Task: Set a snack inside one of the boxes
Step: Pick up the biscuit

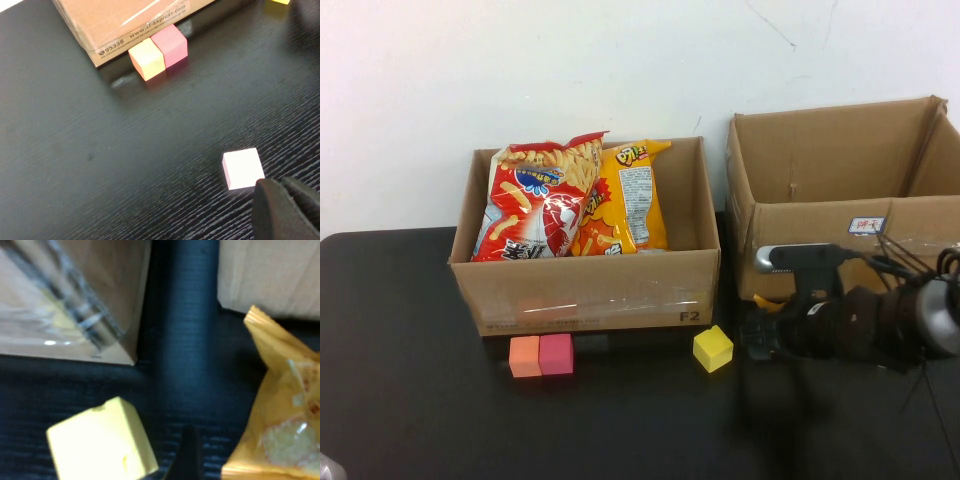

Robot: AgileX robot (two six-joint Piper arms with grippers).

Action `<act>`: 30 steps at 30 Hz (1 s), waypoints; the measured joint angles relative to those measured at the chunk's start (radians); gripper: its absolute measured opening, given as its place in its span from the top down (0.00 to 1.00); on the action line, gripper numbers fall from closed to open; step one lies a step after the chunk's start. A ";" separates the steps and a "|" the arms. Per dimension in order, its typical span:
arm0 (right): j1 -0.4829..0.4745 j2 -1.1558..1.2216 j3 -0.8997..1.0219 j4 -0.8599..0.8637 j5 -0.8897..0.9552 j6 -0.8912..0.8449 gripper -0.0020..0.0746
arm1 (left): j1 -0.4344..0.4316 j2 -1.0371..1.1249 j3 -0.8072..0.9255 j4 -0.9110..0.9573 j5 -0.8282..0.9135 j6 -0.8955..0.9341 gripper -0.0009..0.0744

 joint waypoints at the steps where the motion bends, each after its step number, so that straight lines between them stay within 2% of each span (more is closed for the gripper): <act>1: 0.000 0.013 -0.009 0.002 0.000 0.000 0.20 | 0.000 0.000 0.000 0.000 0.000 0.000 0.99; 6: 0.000 0.053 -0.025 0.015 -0.011 0.000 0.27 | 0.000 0.000 0.000 0.000 0.000 -0.004 0.99; 16: 0.000 0.071 -0.031 0.039 0.001 -0.048 0.61 | 0.000 0.000 0.000 0.000 0.000 -0.010 0.99; 25: 0.000 0.071 -0.033 0.093 0.058 -0.062 0.69 | 0.000 0.000 0.000 0.000 0.000 -0.013 0.99; 30: 0.000 0.060 -0.033 0.097 0.137 -0.063 0.83 | 0.000 0.000 0.000 0.000 0.000 -0.014 0.99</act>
